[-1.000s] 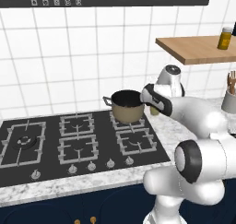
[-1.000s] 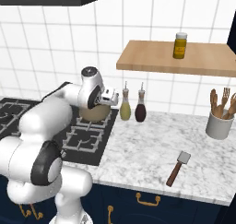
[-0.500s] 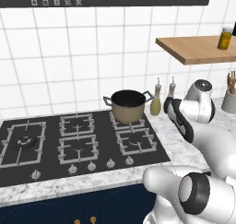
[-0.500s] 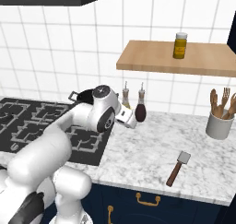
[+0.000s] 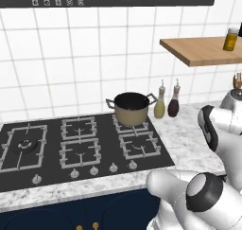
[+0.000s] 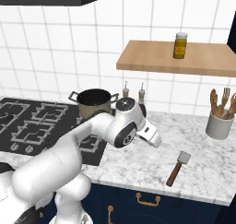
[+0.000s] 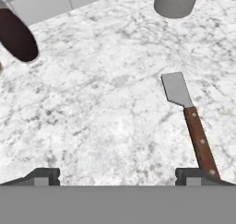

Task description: Put the mushroom and mushroom in the pot. Retrieve the spatula and lightly stir the vegetables in the pot.

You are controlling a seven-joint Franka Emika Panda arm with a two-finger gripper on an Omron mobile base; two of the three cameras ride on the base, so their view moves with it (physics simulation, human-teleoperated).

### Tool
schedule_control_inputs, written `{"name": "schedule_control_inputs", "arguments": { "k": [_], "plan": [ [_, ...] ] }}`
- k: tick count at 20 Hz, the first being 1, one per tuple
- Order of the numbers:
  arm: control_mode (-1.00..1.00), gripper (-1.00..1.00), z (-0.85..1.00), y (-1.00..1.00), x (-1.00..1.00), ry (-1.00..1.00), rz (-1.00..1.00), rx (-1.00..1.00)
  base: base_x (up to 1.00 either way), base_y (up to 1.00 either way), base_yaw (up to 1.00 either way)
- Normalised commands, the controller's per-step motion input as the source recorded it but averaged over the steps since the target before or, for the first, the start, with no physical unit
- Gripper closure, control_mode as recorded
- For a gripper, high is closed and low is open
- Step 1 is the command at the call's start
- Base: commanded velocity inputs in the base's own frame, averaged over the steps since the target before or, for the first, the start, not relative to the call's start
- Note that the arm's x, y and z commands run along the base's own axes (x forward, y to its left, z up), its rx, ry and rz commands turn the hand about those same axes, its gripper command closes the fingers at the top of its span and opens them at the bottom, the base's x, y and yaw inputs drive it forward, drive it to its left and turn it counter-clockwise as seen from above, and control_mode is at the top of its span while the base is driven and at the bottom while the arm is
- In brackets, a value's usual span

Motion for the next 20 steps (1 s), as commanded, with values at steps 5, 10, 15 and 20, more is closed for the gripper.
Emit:
{"name": "schedule_control_inputs", "arguments": {
  "k": [5,10,15,20],
  "plan": [
    [-1.00,-1.00,-0.04,-0.91,-0.75,0.00,0.00,0.05,0.00,0.00,0.00],
    [-1.00,-1.00,-0.25,-0.71,-0.38,0.03,0.00,0.00,0.00,0.00,0.00],
    [-1.00,-1.00,-0.48,-0.26,-0.17,0.12,0.02,0.03,0.00,0.00,0.00],
    [-1.00,-1.00,-0.49,0.00,-0.01,0.12,0.10,0.01,0.00,0.00,0.00]
  ]
}}
